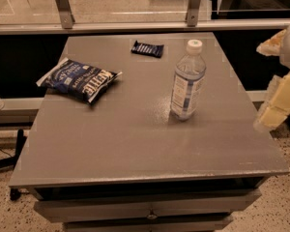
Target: Knock blue plastic bottle over
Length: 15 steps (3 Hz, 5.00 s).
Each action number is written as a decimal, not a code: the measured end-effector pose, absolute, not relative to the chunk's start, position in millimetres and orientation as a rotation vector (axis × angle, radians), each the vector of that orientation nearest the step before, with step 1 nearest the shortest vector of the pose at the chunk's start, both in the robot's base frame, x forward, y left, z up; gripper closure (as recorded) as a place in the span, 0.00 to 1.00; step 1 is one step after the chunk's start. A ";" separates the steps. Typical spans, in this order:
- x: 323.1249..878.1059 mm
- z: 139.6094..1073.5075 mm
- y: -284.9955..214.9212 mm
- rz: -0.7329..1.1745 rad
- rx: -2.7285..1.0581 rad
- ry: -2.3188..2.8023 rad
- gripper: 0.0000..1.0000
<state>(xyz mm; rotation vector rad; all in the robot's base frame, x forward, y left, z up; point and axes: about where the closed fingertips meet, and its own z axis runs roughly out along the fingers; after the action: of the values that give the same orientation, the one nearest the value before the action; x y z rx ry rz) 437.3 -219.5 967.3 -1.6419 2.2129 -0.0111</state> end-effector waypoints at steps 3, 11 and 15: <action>475.3 901.5 -199.5 0.513 -1.135 1.966 0.00; 523.9 926.7 -64.1 0.779 -1.272 1.546 1.00; 464.6 874.3 -46.7 0.226 -2.286 1.397 1.00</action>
Offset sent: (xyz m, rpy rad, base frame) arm 0.0410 0.0197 -0.0560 0.7788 -0.0962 -0.1513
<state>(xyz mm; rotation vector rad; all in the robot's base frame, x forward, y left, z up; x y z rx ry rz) 464.6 -46.7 874.3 -2.2859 1.3973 0.2258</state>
